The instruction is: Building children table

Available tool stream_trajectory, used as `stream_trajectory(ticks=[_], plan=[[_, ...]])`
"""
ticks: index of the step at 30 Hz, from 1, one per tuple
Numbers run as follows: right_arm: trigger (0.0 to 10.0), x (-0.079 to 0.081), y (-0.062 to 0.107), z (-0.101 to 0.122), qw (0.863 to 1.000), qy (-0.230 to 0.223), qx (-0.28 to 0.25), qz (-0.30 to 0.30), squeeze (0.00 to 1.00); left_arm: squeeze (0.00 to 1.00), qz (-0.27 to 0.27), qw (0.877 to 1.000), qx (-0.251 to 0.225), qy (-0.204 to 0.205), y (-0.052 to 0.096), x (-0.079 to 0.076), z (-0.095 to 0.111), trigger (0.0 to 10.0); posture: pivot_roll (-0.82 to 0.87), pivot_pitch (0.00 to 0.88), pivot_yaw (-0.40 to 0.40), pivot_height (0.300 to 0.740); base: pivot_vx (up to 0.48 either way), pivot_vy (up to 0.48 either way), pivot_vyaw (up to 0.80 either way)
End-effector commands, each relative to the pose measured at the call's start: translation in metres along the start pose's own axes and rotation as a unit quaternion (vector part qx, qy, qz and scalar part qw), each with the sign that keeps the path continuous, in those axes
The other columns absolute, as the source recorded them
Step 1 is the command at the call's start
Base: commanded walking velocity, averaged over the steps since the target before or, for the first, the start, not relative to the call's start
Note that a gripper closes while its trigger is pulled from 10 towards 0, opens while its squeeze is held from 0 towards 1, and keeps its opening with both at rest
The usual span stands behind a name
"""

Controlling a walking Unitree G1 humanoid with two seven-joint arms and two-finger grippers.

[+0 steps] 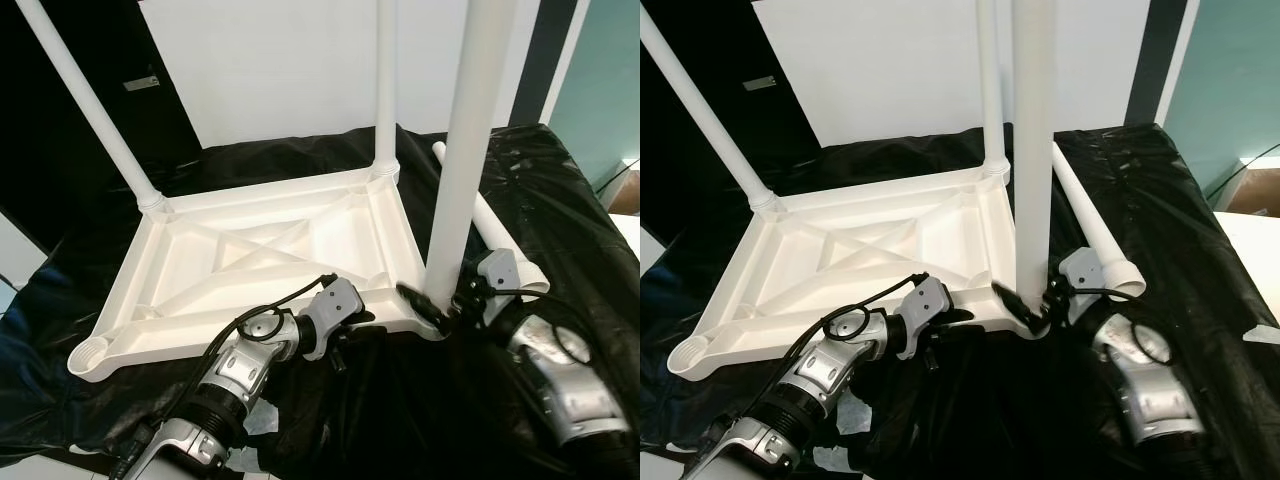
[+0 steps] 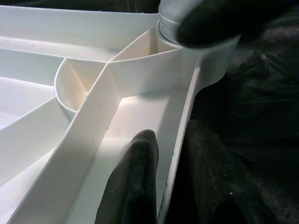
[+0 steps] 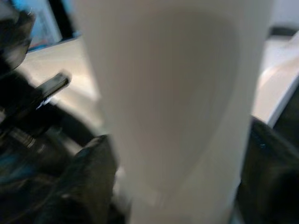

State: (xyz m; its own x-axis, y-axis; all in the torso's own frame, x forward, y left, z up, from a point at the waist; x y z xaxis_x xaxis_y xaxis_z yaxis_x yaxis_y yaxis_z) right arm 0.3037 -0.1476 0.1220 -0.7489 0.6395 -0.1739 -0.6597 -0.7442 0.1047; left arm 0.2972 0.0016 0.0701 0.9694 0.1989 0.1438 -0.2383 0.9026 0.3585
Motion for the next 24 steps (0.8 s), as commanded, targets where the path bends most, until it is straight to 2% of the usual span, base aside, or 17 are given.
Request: stream_trajectory(ticks=[1, 2, 4, 8, 12, 14, 15, 16, 17, 18, 19, 20, 22, 23, 24], plan=[[1.7, 0.008, -0.002, -0.004, 0.999, -0.016, 0.009, 0.039, 0.00, 0.00, -0.052, 0.995, 0.067, 0.045, -0.002, -0.027, -0.041, 10.0, -0.08, 0.000, 0.090, 0.740, 0.000, 0.000, 0.00], [0.0, 0.009, 0.000, -0.006, 0.998, -0.022, 0.017, 0.052, 0.00, 0.00, -0.052, 0.995, 0.066, 0.045, -0.002, -0.026, -0.041, 10.0, -0.07, 0.000, 0.086, 0.740, 0.000, 0.000, 0.00], [0.0, 0.011, 0.003, -0.009, 0.996, -0.032, 0.030, 0.074, 0.00, 0.00, -0.048, 0.996, 0.062, 0.047, -0.003, -0.026, -0.040, 10.0, -0.07, 0.000, 0.079, 0.740, 0.000, 0.000, 0.00], [0.0, 0.012, 0.003, -0.012, 0.996, -0.042, 0.033, 0.074, 0.00, 0.00, -0.045, 0.996, 0.063, 0.049, -0.003, -0.026, -0.041, 10.0, -0.07, 0.000, 0.078, 0.740, 0.000, 0.000, 0.00], [0.0, 0.015, -0.001, -0.011, 0.997, -0.053, 0.018, 0.050, 0.00, 0.00, -0.046, 0.996, 0.063, 0.049, -0.003, -0.027, -0.041, 10.0, -0.07, 0.000, 0.080, 0.740, 0.000, 0.000, 0.00], [0.0, 0.016, -0.004, -0.010, 0.998, -0.058, 0.004, 0.028, 0.00, 0.00, -0.046, 0.996, 0.064, 0.048, -0.003, -0.027, -0.041, 10.0, -0.07, 0.000, 0.080, 0.740, 0.000, 0.000, 0.00], [0.0, 0.017, -0.008, -0.010, 0.998, -0.065, -0.012, -0.001, 0.00, 0.00, -0.047, 0.996, 0.064, 0.048, -0.003, -0.027, -0.041, 10.0, -0.07, 0.000, 0.080, 0.740, 0.000, 0.000, 0.00], [0.0, 0.017, -0.008, -0.010, 0.998, -0.065, -0.012, -0.001, 0.00, 0.00, -0.047, 0.996, 0.064, 0.048, -0.003, -0.027, -0.041, 10.0, -0.07, 0.000, 0.080, 0.740, 0.000, 0.000, 0.00], [0.0, 0.003, -0.008, -0.009, 0.988, -0.066, -0.048, -0.134, 0.00, 0.00, -0.047, 0.996, 0.064, 0.047, -0.003, -0.026, -0.041, 10.0, -0.07, 0.000, 0.081, 0.740, 0.000, 0.000, 0.00], [0.0, 0.003, -0.008, -0.009, 0.988, -0.066, -0.048, -0.134, 0.00, 0.00, -0.047, 0.996, 0.064, 0.047, -0.003, -0.026, -0.041, 10.0, -0.07, 0.000, 0.081, 0.740, 0.000, 0.000, 0.00], [0.0, 0.001, -0.005, -0.011, 0.971, -0.059, -0.067, -0.221, 0.00, 0.00, -0.048, 0.996, 0.064, 0.046, -0.003, -0.027, -0.041, 10.0, -0.06, 0.000, 0.085, 0.740, 0.000, 0.000, 0.00], [0.0, 0.001, -0.003, -0.012, 0.958, -0.060, -0.077, -0.270, 0.00, 0.00, -0.049, 0.996, 0.065, 0.046, -0.003, -0.027, -0.040, 10.0, -0.06, 0.000, 0.085, 0.740, 0.000, 0.000, 0.00], [0.0, 0.001, -0.003, -0.012, 0.958, -0.060, -0.077, -0.270, 0.00, 0.00, -0.049, 0.996, 0.065, 0.046, -0.003, -0.027, -0.040, 10.0, -0.06, 0.000, 0.085, 0.740, 0.000, 0.000, 0.00], [0.0, -0.001, -0.001, -0.012, 0.948, -0.056, -0.083, -0.301, 0.00, 0.00, -0.050, 0.996, 0.065, 0.045, -0.003, -0.026, -0.040, 10.0, -0.06, 0.000, 0.085, 0.740, 0.000, 0.000, 0.00], [0.0, -0.004, -0.001, -0.011, 0.946, -0.053, -0.085, -0.310, 0.00, 0.00, -0.050, 0.996, 0.066, 0.045, -0.002, -0.026, -0.041, 10.0, -0.06, 0.000, 0.089, 0.740, 0.000, 0.000, 0.00]])
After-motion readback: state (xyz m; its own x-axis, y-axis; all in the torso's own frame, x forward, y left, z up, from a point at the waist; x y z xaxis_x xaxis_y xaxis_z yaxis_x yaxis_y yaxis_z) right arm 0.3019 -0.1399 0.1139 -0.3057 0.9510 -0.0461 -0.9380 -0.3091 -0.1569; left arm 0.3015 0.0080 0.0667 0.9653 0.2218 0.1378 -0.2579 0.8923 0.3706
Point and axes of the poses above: a point about 5 cm out from each wrist's last joint towards the gripper, its own y axis pointing back from the gripper into the wrist, its own z axis along the axis of the wrist's last joint, x = y × z, the point moved 5 cm from there along -y, pointing out of the wrist towards the gripper, and after that the axes turned 4 degrees about -y, right-handed, at the moved point
